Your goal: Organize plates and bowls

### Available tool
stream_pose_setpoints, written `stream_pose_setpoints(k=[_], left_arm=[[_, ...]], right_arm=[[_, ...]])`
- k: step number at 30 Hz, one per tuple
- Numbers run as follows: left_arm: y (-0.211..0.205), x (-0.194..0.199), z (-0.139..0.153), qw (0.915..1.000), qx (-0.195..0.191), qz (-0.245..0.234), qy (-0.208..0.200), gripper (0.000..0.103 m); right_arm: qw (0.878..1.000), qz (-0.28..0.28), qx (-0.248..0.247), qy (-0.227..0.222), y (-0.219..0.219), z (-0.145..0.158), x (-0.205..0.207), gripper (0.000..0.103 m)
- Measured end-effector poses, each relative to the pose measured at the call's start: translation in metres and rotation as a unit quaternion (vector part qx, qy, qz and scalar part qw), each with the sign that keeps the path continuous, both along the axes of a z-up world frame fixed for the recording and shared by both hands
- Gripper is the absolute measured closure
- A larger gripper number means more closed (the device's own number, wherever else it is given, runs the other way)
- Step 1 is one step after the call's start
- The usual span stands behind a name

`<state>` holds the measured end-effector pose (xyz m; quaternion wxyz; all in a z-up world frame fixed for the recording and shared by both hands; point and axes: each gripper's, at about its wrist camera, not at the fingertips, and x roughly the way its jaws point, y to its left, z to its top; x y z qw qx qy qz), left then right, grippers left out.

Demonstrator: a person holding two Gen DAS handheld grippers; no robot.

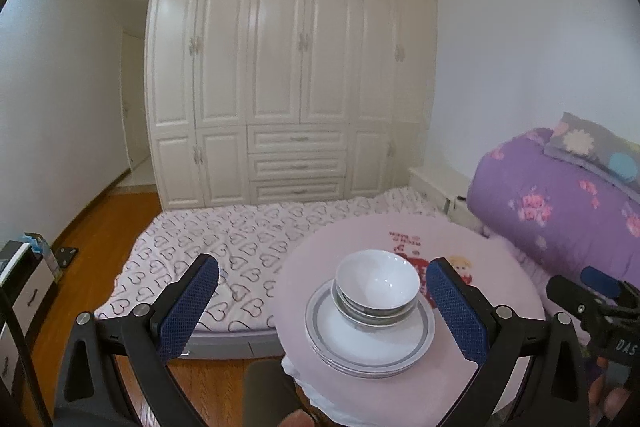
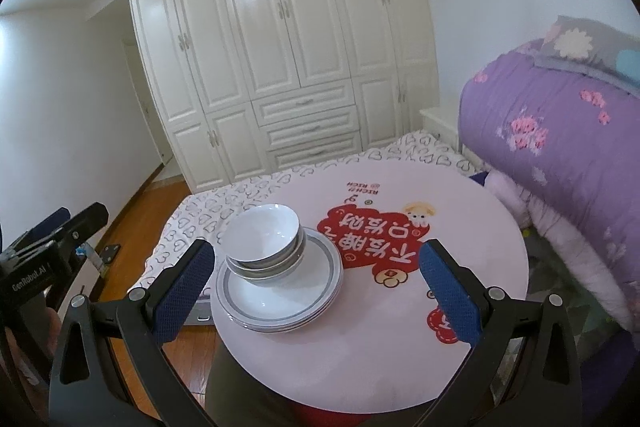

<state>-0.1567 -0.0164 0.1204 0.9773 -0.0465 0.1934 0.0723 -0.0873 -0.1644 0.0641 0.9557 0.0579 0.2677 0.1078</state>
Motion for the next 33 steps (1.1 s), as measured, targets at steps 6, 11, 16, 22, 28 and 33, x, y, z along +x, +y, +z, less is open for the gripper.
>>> stream_pose_setpoints(k=[6,11,16,22,28,33], left_arm=[[-0.019,-0.044,-0.009,0.9996,0.011,0.004,-0.027,0.001],[-0.03,-0.069,-0.02,0.9986,0.02,0.007,-0.049,0.001],[-0.041,-0.081,-0.037,0.998,0.03,0.002,-0.056,0.001],[-0.037,-0.087,-0.045,0.9988,0.017,-0.002,-0.046,0.001],[-0.033,-0.088,-0.041,0.9989,0.013,-0.004,-0.044,0.001],[-0.027,-0.08,-0.031,0.999,0.009,-0.005,-0.043,0.001]], right_arm=[[0.999,-0.019,0.002,-0.028,-0.002,0.005,-0.023,0.0],[0.998,-0.024,-0.019,-0.052,0.004,0.012,-0.035,0.0],[0.997,-0.018,-0.032,-0.061,0.012,0.012,-0.041,0.0],[0.997,-0.014,-0.037,-0.061,0.016,0.012,-0.044,0.0],[0.997,-0.013,-0.035,-0.061,0.015,0.012,-0.045,0.0],[0.998,-0.011,-0.034,-0.059,0.016,0.011,-0.044,0.0]])
